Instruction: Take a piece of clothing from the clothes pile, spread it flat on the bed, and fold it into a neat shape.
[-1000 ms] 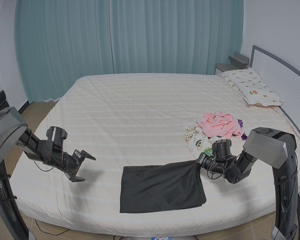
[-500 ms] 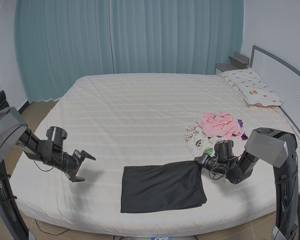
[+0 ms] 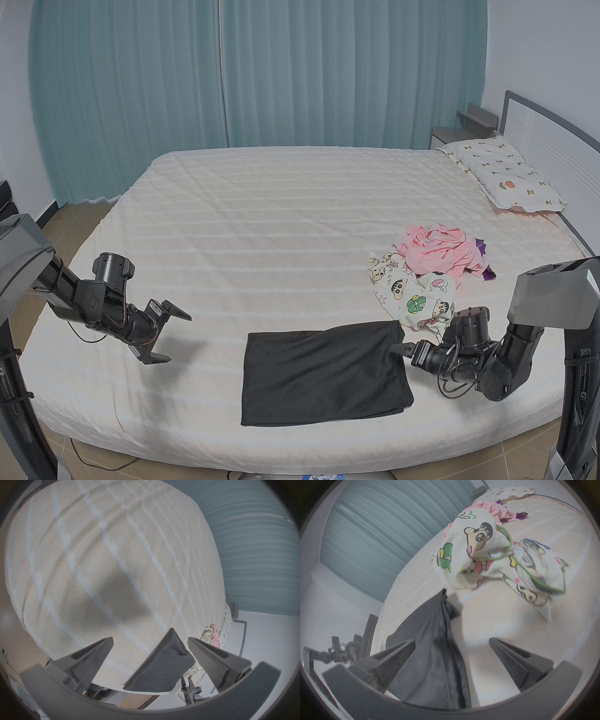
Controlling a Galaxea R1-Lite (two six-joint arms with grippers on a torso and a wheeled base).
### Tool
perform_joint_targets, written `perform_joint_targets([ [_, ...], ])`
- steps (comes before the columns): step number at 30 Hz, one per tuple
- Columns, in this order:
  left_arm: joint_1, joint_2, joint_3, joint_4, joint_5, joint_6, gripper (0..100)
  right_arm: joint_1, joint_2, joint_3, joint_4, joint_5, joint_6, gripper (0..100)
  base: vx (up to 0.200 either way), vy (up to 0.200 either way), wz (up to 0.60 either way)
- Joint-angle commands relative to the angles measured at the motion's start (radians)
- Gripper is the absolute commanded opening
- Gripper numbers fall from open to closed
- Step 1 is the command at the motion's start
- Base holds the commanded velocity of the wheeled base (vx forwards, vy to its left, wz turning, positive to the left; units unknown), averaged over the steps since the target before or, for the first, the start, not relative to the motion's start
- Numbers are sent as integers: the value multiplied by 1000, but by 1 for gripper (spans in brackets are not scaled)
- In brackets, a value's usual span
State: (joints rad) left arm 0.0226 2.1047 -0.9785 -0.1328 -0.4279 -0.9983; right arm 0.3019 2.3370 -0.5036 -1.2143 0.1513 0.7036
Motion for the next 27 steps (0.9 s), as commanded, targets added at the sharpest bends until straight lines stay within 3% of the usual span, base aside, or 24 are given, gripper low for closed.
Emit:
perform_joint_targets([
  [1, 0, 1, 0, -1, 1, 0, 100, 51, 19, 185, -139, 39, -24, 100, 0, 0, 0],
  [4, 0, 1, 0, -1, 0, 0, 100, 62, 41, 186, -142, 42, -24, 100, 0, 0, 0],
  [5, 0, 1, 0, -1, 1, 0, 100, 62, 41, 186, -142, 42, -24, 0, 0, 0, 0],
  [25, 0, 1, -2, -1, 0, -2, 100, 62, 28, 312, -222, 79, -42, 0, 0, 0, 0],
  [26, 0, 1, -2, -1, 0, -2, 100, 62, 30, 313, -222, 79, -46, 100, 0, 0, 0],
  [27, 0, 1, -2, -1, 0, -2, 100, 62, 33, 312, -223, 85, -52, 100, 0, 0, 0],
])
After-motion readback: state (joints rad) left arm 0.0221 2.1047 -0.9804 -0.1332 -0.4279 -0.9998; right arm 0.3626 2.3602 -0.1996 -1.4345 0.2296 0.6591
